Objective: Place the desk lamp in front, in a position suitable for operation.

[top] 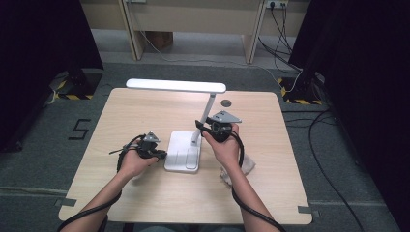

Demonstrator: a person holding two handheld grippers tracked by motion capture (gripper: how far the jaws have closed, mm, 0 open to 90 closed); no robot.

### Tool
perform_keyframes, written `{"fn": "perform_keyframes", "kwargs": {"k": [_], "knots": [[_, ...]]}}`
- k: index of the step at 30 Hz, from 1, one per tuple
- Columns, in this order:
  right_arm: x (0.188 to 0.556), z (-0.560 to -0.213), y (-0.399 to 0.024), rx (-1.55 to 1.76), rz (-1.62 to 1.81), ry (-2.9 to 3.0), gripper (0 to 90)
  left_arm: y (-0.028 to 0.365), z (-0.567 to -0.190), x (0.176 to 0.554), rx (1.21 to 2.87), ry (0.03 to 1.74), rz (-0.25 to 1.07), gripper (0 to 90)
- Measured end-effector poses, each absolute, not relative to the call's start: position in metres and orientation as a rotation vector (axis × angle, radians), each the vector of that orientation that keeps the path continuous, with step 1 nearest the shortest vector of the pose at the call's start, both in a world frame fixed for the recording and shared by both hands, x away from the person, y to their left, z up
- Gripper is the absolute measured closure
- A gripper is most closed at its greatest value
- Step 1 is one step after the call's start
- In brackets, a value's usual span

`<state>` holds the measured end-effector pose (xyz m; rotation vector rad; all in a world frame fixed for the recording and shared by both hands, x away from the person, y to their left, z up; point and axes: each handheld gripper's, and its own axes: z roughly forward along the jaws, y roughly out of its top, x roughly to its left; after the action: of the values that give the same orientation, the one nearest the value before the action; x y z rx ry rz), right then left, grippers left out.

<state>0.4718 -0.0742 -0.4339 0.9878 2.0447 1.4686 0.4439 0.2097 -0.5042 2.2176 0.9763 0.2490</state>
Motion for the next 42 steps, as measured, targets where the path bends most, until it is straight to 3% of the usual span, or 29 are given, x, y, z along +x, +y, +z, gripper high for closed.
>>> {"fn": "perform_keyframes", "kwargs": {"k": [14, 18, 21, 27, 30, 32, 36, 42], "knots": [[0.453, -0.428, -0.064, 1.057, 1.346, 2.022, 60.8, 0.206, -0.502, 0.445, 2.232, 0.976, 0.285, 81.8], [0.450, -0.420, -0.070, 1.003, 1.276, 2.123, 51.6, 0.209, -0.497, 0.444, 2.211, 0.980, 0.323, 79.8], [0.438, -0.407, -0.101, 0.984, 1.167, 2.238, 43.0, 0.214, -0.480, 0.443, 2.134, 0.994, 0.409, 74.5], [0.430, -0.409, -0.152, 1.095, 1.064, 2.250, 42.6, 0.194, -0.450, 0.428, 2.104, 0.873, 0.442, 70.2], [0.427, -0.419, -0.174, 1.199, 1.006, 2.253, 45.6, 0.182, -0.447, 0.425, 2.103, 0.862, 0.439, 68.2], [0.421, -0.425, -0.179, 1.237, 1.044, 2.266, 52.1, 0.182, -0.452, 0.427, 2.088, 0.894, 0.422, 69.0], [0.404, -0.441, -0.149, 1.196, 1.006, 2.466, 66.6, 0.195, -0.466, 0.427, 2.104, 0.951, 0.390, 73.1], [0.384, -0.464, -0.095, 0.993, 1.051, 2.641, 74.1, 0.221, -0.485, 0.427, 2.140, 1.038, 0.372, 77.7]]}}
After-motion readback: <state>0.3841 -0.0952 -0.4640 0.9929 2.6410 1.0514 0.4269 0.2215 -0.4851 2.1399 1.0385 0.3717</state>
